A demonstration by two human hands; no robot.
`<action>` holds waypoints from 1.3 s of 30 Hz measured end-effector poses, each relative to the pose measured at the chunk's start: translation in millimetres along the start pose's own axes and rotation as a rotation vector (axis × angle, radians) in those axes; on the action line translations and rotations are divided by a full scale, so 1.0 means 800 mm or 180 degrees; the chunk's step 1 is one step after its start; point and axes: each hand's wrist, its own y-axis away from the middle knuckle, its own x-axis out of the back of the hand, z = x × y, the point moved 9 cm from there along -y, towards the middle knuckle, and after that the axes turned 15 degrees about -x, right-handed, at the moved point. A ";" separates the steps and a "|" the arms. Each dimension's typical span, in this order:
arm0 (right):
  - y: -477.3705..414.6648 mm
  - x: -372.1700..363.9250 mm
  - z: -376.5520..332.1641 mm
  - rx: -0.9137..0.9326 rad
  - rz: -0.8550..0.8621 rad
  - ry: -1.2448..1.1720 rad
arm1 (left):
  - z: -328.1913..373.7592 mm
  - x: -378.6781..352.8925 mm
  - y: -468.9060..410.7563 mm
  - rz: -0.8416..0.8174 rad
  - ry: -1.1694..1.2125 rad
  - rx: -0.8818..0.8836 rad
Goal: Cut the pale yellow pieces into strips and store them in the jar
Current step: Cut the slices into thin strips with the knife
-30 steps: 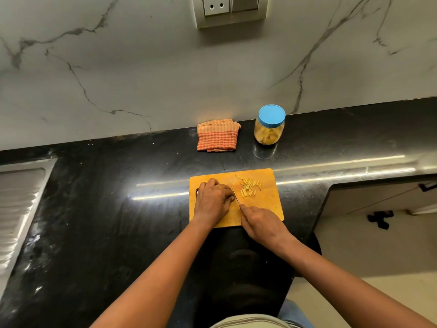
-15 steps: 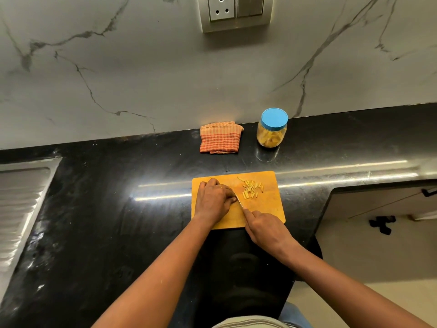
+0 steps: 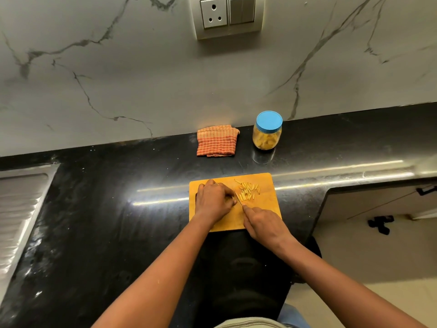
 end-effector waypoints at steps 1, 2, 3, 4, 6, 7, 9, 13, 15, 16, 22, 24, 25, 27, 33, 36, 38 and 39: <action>0.001 0.002 0.002 -0.0035 0.0023 -0.0016 | 0.001 0.001 -0.001 0.0002 -0.0023 -0.0011; 0.001 0.003 0.004 -0.0067 0.0044 -0.0024 | 0.003 0.003 -0.002 -0.0009 -0.0062 -0.0031; 0.001 0.005 0.006 -0.0085 0.0064 -0.0025 | 0.004 0.003 -0.004 -0.0044 -0.0092 -0.0058; 0.002 0.006 0.007 -0.0094 0.0076 -0.0035 | 0.007 0.003 -0.006 -0.0089 -0.0130 -0.0110; 0.001 0.008 0.008 -0.0098 0.0081 -0.0078 | 0.013 0.001 -0.008 -0.0210 -0.0236 -0.0285; 0.001 0.010 0.009 -0.0097 0.0098 -0.0086 | 0.017 0.001 -0.009 -0.0246 -0.0317 -0.0402; 0.000 0.013 0.011 -0.0096 0.0136 -0.0086 | 0.025 0.000 -0.008 -0.0297 -0.0521 -0.0652; 0.002 0.016 0.010 -0.0097 0.0169 -0.0097 | 0.038 -0.007 -0.006 -0.0366 -0.0858 -0.1069; 0.003 0.017 0.010 -0.0099 0.0184 -0.0119 | 0.042 -0.011 -0.004 -0.0379 -0.0952 -0.1200; 0.004 0.017 0.010 -0.0105 0.0186 -0.0129 | 0.044 -0.012 -0.002 -0.0377 -0.0991 -0.1248; 0.008 0.017 0.017 -0.0218 0.0180 -0.0284 | 0.049 -0.009 0.018 -0.0293 -0.1089 -0.1506; 0.009 0.017 0.015 -0.0201 0.0184 -0.0288 | 0.047 -0.012 0.031 -0.0235 -0.1090 -0.1464; 0.009 0.016 0.014 -0.0197 0.0180 -0.0289 | 0.046 -0.013 0.036 -0.0227 -0.1043 -0.1409; 0.009 0.014 0.011 -0.0190 0.0164 -0.0273 | 0.043 -0.013 0.041 -0.0236 -0.0904 -0.1167; 0.010 0.012 0.003 -0.0174 0.0147 -0.0328 | 0.042 -0.004 0.033 -0.0276 -0.0805 -0.0811; 0.011 0.011 0.002 -0.0200 0.0158 -0.0344 | 0.045 -0.005 0.033 -0.0275 -0.0847 -0.0910; 0.012 0.010 0.004 -0.0230 0.0159 -0.0365 | 0.045 -0.008 0.037 -0.0302 -0.0784 -0.1012; 0.012 0.010 0.005 -0.0246 0.0161 -0.0375 | 0.043 -0.008 0.041 -0.0275 -0.0719 -0.1056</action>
